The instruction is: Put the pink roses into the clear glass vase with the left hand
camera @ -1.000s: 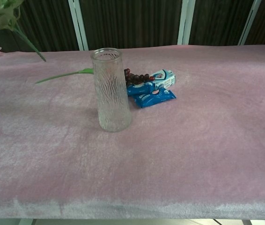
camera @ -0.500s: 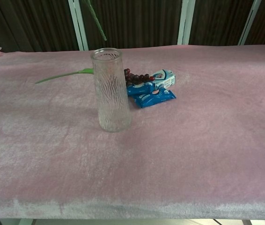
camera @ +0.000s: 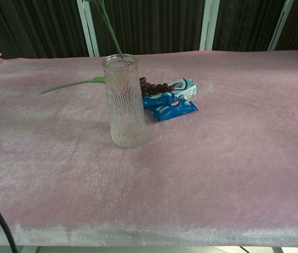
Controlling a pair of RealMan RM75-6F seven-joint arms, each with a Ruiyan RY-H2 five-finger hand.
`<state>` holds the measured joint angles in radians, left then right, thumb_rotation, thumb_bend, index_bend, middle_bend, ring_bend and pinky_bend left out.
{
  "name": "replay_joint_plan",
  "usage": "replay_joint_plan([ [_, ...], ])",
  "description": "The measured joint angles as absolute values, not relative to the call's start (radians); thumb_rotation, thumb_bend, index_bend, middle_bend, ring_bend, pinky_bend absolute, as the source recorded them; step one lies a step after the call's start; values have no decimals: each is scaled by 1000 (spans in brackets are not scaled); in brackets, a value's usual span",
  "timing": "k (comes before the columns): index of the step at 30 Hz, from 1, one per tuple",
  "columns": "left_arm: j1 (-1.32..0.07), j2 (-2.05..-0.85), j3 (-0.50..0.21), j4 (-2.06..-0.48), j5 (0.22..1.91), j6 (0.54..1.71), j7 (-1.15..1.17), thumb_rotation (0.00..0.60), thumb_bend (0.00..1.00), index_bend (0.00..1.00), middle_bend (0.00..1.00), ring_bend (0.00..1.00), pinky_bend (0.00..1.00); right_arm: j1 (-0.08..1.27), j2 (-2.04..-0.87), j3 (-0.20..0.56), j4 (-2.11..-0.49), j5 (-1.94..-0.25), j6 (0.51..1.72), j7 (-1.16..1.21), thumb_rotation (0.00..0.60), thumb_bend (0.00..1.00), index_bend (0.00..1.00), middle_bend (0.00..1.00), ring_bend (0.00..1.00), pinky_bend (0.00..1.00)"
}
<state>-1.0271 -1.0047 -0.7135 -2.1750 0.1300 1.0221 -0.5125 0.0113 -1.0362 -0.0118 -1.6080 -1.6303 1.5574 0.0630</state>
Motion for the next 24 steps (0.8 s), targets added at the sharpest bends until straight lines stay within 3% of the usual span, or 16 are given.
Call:
replay_joint_plan([
  [13, -998, -1114, -651, -2028, 153, 939, -501, 600, 436, 812, 820, 641, 796, 3, -1034, -8, -1604, -1636, 1577, 76, 600, 285, 0, 0, 0, 0],
  [24, -977, -1244, -609, -1861, 216, 798, -540, 600, 403, 619, 697, 526, 682, -4, -1025, -12, -1601, -1656, 1602, 104, 600, 286, 0, 0, 0, 0],
])
